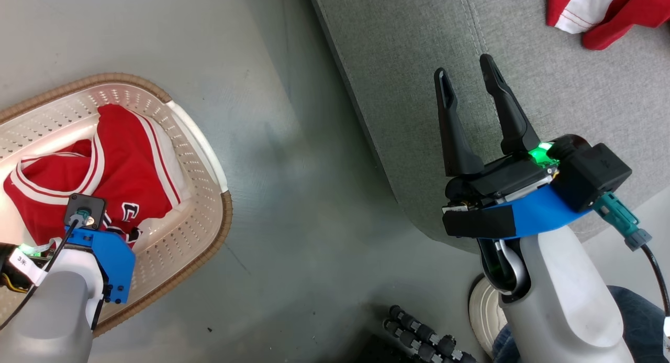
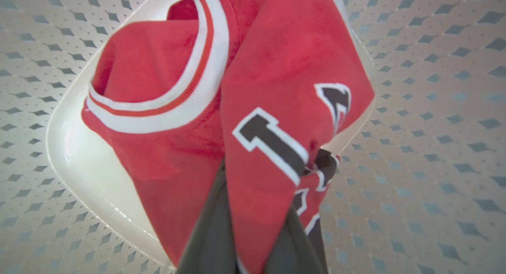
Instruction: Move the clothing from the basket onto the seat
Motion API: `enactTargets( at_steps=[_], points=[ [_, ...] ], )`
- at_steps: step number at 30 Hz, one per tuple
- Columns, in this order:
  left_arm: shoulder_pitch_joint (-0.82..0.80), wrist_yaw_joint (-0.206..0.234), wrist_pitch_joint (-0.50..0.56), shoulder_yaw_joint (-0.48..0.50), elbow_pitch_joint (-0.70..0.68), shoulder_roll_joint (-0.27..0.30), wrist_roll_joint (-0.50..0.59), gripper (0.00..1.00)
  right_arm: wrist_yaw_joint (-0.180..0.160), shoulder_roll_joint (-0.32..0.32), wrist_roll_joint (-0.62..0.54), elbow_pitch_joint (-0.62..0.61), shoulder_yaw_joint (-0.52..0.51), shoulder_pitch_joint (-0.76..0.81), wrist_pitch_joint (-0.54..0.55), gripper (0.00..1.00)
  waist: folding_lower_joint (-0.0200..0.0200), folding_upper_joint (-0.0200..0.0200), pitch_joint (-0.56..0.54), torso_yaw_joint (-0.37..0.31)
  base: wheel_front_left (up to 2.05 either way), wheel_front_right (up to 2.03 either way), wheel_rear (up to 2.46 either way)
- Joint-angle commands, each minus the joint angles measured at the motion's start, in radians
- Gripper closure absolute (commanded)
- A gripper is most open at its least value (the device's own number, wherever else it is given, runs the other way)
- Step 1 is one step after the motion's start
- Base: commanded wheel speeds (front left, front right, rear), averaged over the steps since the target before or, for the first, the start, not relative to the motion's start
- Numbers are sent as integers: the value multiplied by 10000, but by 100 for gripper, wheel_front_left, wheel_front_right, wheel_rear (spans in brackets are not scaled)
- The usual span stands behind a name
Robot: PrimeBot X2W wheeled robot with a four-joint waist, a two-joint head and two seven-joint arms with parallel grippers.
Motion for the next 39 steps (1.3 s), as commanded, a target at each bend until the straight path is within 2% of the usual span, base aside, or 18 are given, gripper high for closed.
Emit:
enactTargets(
  at_steps=[1,4,8,13,18,23,29,32,39],
  points=[
    [-157,-60,-63,33,48,5,-84,100,-3,34,-4,17,46,-115,-45,0,-1,0,-38,-8,0,0,0],
    [-143,-115,-143,95,75,-59,-227,100,-3,33,-4,125,72,-208,-45,0,-1,0,-176,-7,0,0,0],
    [-46,-219,-433,68,86,-444,-378,100,-3,30,-241,335,-53,-155,-46,0,-1,0,-752,321,0,0,0],
    [258,-513,-1060,-71,196,-1305,-580,100,-3,18,-814,784,-350,312,-44,0,-1,0,-2365,1197,0,0,0],
    [381,-1086,-1778,-289,251,-2204,-735,100,-3,13,-1385,1300,-476,841,16,0,-1,0,-4178,2215,0,0,0],
    [581,-1499,-2228,-629,26,-2838,-844,100,-5,7,-1671,1513,-565,1522,395,0,-1,0,-5944,3124,0,0,0],
    [682,-1754,-2226,-1187,-527,-3109,-1371,100,-3,10,-1949,1402,-808,2359,941,0,-1,0,-7504,3940,0,0,0],
    [779,-1804,-1932,-1642,-1304,-3147,-2088,100,-3,9,-2014,1287,-815,2791,1223,0,-1,0,-8084,4177,0,0,0],
    [149,-1809,-959,-2884,-3211,-3123,-3677,100,-3,-11,-2008,864,-715,3529,1740,0,-1,0,-8772,4537,0,0,0]
  ],
)
